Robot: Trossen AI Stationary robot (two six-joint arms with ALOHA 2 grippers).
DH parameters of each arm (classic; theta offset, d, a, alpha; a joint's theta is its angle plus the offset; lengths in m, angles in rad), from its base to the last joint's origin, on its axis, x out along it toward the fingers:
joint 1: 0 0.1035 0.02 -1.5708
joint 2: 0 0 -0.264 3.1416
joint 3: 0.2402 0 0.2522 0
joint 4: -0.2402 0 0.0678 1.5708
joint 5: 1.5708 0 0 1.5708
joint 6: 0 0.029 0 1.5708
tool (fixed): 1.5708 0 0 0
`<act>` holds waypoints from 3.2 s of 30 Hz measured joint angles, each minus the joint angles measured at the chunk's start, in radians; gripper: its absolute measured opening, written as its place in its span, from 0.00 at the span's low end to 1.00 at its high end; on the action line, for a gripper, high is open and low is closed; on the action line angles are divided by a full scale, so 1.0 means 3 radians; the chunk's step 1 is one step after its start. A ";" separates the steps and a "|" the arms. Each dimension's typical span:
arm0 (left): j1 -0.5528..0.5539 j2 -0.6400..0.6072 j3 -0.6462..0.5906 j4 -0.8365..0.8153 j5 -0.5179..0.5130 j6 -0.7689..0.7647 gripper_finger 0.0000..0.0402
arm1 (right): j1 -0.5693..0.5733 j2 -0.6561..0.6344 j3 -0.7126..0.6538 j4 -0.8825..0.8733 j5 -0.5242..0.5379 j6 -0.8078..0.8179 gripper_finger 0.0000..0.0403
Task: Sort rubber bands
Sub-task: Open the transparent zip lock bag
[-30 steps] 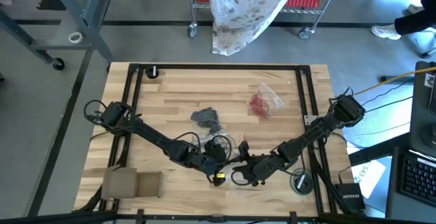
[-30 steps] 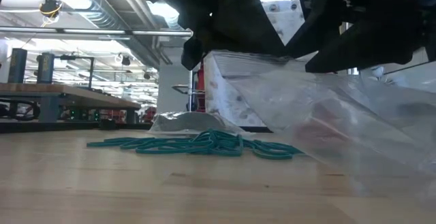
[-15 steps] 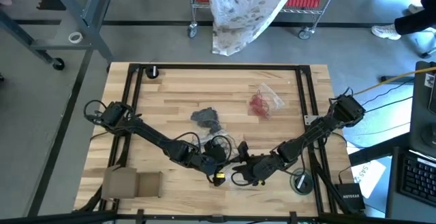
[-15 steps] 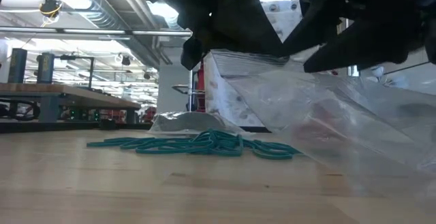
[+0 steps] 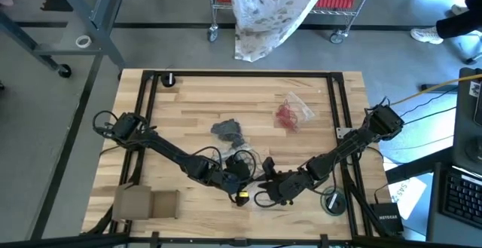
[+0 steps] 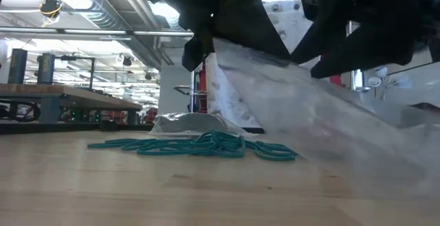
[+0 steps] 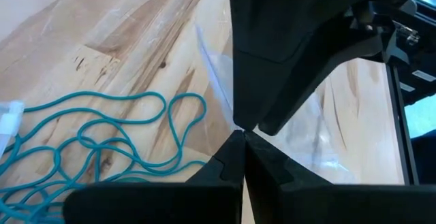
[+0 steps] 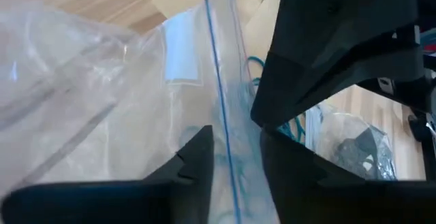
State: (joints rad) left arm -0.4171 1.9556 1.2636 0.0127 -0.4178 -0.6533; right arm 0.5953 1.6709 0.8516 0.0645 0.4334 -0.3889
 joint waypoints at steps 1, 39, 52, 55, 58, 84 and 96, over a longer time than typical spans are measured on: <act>0.0000 0.0000 0.0000 0.0005 0.0000 -0.0001 0.00 | 0.0000 0.0001 0.0000 -0.0001 -0.0013 0.0000 0.23; 0.0227 -0.0003 -0.0086 -0.0526 0.0316 -0.0415 0.34 | -0.0040 0.0279 -0.0066 0.0142 -0.1266 0.2848 0.38; 0.0152 -0.0003 -0.0148 0.0007 0.0630 -0.0410 0.35 | 0.0112 0.0483 -0.0062 -0.0020 -0.1218 0.2507 0.38; 0.0061 0.0033 -0.0141 0.0100 0.0710 -0.0414 0.35 | 0.0093 0.0453 -0.0041 -0.0414 -0.1117 0.2283 0.38; -0.0018 0.0160 -0.0153 0.0085 0.0720 -0.0527 0.35 | 0.0036 0.0350 -0.0039 -0.0870 -0.0814 0.1958 0.38; 0.0081 -0.0130 -0.0146 -0.0254 0.0128 0.1496 0.35 | -0.0183 -0.0516 -0.0384 -0.0610 -0.0589 0.1990 0.38; 0.0201 0.0150 -0.0151 0.0316 0.0470 0.2743 0.35 | -0.0247 -0.0352 -0.0957 0.0157 -0.0370 0.2329 0.38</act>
State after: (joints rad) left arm -0.3569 2.0007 1.2182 0.1075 -0.2766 0.1696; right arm 0.5213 1.5654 0.5645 0.1116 0.3224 0.3098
